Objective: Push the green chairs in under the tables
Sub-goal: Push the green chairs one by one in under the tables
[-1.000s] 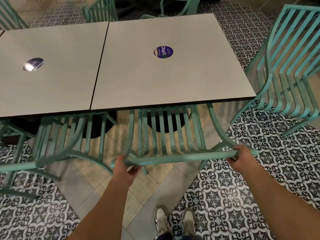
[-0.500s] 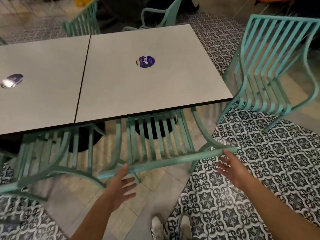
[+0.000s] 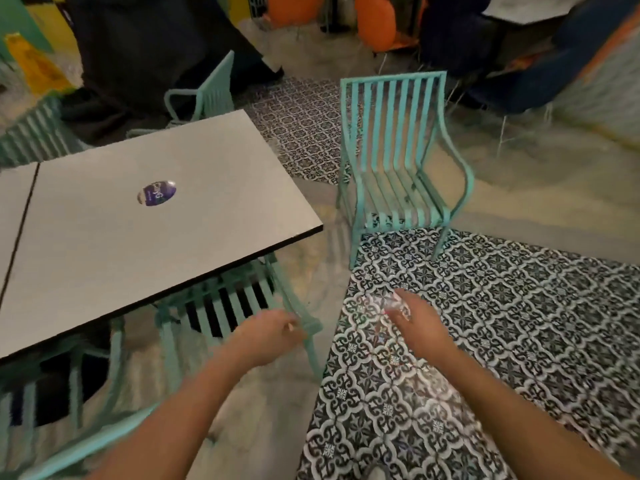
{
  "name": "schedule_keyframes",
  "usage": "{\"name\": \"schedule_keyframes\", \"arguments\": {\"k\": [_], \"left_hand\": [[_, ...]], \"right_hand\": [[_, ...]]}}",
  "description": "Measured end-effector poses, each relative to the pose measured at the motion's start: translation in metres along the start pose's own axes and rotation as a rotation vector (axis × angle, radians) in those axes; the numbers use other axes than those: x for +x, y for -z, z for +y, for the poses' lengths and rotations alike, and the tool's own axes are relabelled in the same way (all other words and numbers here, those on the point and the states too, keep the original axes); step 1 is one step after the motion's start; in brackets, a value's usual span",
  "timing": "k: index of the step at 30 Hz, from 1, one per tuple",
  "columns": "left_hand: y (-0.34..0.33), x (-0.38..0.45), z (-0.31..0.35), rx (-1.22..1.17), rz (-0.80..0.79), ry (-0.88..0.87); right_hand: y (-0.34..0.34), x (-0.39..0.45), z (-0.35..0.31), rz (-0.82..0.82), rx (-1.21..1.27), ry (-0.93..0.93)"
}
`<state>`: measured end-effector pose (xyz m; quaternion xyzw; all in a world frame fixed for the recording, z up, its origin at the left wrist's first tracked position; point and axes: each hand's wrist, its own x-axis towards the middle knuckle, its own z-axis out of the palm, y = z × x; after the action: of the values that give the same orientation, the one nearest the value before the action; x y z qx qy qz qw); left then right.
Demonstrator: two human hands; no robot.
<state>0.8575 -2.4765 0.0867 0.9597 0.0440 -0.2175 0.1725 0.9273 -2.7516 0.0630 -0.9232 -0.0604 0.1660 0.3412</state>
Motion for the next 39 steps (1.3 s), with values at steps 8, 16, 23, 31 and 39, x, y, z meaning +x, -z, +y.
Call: {"name": "schedule_keyframes", "arguments": {"k": [8,16,23,31,39], "left_hand": [[0.045,0.13,0.165,0.418,0.371,-0.23],[0.068,0.257,0.273,0.359,0.469,-0.33],[0.085,0.407,0.37,0.149,0.385,-0.321],[0.117,0.539,0.504,0.178,0.304,-0.365],[0.14,0.664,0.607,-0.012,0.347,-0.099]], "right_hand": [[0.169,0.06,0.075,0.187,-0.323,0.08],[0.263,0.148,0.131,0.239,-0.378,0.065],[0.374,0.241,0.192,0.283,-0.298,-0.091],[0.475,0.348,0.298,0.332,-0.162,-0.225],[0.569,0.485,0.382,0.239,0.008,-0.113]]}}
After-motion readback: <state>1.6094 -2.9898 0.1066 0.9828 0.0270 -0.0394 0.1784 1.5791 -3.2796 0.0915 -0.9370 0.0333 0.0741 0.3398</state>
